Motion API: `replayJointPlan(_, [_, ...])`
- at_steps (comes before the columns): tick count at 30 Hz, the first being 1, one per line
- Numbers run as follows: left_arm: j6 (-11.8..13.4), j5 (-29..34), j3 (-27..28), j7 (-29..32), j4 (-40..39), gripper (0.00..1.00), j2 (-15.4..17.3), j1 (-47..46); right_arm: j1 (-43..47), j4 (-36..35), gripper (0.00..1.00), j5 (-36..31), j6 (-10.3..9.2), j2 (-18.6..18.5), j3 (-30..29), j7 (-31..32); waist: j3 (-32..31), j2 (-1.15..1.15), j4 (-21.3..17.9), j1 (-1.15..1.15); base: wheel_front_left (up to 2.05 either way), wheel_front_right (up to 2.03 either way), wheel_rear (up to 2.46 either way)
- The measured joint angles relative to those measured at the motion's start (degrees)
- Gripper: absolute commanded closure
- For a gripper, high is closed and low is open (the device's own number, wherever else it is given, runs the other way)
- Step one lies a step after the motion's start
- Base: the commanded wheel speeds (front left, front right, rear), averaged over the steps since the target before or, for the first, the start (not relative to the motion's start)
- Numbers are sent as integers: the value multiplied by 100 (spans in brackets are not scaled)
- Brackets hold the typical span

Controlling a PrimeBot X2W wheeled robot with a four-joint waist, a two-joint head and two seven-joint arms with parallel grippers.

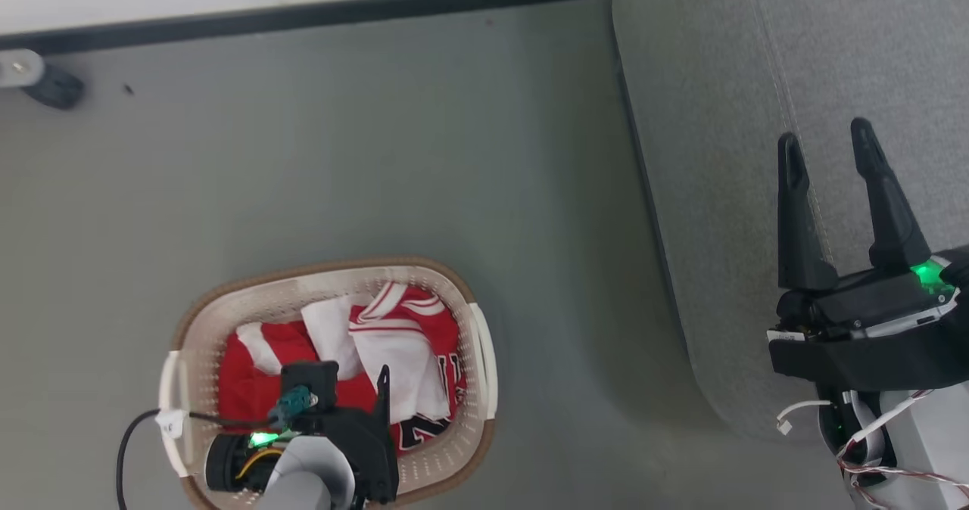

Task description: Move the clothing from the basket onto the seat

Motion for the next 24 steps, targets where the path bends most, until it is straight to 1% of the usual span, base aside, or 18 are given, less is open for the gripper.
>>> replayJointPlan(5, [1,-9,24,258,321,0,1,-401,-161,-280,0,2,9,37,-51,-26,423,0,-219,0,0,0,0])
replayJointPlan(12, [32,-9,197,483,699,0,7,-953,-260,-634,0,10,-11,89,-211,-26,1040,0,-481,0,0,0,0])
replayJointPlan(18, [49,5,226,531,936,0,222,-1310,-369,-827,0,11,-11,105,-301,-26,1565,0,-645,0,0,0,0])
replayJointPlan(24, [51,4,276,580,1152,0,278,-1583,-401,-1072,0,12,-11,163,-332,-26,2038,0,-769,0,0,0,0])
